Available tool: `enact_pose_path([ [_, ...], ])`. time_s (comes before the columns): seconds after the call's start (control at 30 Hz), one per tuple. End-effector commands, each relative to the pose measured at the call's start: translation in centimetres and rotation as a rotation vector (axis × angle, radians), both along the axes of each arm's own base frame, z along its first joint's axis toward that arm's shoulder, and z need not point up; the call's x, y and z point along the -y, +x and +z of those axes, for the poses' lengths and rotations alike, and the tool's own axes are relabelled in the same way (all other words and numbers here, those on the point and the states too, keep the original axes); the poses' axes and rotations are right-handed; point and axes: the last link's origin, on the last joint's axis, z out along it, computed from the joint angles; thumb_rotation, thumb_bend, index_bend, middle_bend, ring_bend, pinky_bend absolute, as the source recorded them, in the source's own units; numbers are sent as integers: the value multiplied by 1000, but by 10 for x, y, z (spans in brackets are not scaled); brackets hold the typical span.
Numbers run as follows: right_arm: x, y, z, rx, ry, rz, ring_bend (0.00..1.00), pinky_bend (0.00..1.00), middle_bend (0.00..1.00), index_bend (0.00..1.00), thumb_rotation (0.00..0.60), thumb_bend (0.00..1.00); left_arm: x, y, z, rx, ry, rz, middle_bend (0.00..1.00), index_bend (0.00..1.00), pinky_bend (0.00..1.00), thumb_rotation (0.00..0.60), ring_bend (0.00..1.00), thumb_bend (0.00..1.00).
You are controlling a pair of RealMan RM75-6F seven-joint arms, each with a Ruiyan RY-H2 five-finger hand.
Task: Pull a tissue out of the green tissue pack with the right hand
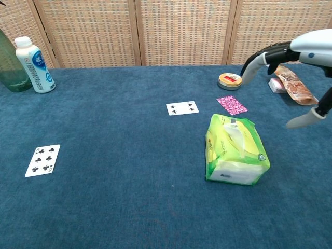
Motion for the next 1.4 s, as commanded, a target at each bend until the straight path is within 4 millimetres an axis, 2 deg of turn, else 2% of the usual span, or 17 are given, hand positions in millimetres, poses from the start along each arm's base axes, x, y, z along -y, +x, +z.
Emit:
enact_pose_path([
  [0.03, 8, 17, -20, -36, 3, 32, 181, 276, 222, 272, 600, 105, -2, 0, 0, 2, -3, 5, 0, 0, 0, 600, 0, 0],
  [0.27, 12, 36, -50, -166, 1, 96, 181, 276, 222, 275, 600, 131, -6, -3, 1, 10, -7, 20, 0, 0, 0, 600, 0, 0],
  [0.5, 11, 39, -69, -295, -36, 182, 181, 276, 227, 306, 600, 135, -8, -5, 3, 19, -12, 28, 0, 0, 0, 600, 0, 0],
  [0.57, 10, 38, -73, -330, -45, 204, 184, 276, 238, 331, 600, 172, -8, -5, 3, 22, -11, 29, 0, 0, 0, 600, 0, 0],
  [0.73, 10, 35, -76, -383, -77, 241, 205, 277, 262, 368, 600, 286, -8, -6, 4, 24, -14, 31, 0, 0, 0, 600, 0, 0],
  [0.93, 11, 33, -77, -424, -111, 284, 287, 331, 358, 438, 600, 426, -9, -5, 3, 23, -16, 30, 0, 0, 0, 600, 0, 0],
  [1.07, 11, 31, -78, -459, -132, 317, 392, 424, 496, 544, 600, 440, -9, -5, 2, 21, -20, 30, 0, 0, 0, 600, 0, 0],
  [1.17, 11, 30, -79, -460, -132, 325, 454, 491, 562, 611, 600, 443, -9, -5, 2, 20, -19, 31, 0, 0, 0, 600, 0, 0],
  [1.4, 13, 29, -72, -402, -182, 355, 509, 559, 620, 652, 600, 529, -9, -5, 2, 23, -17, 32, 0, 0, 0, 600, 0, 0],
])
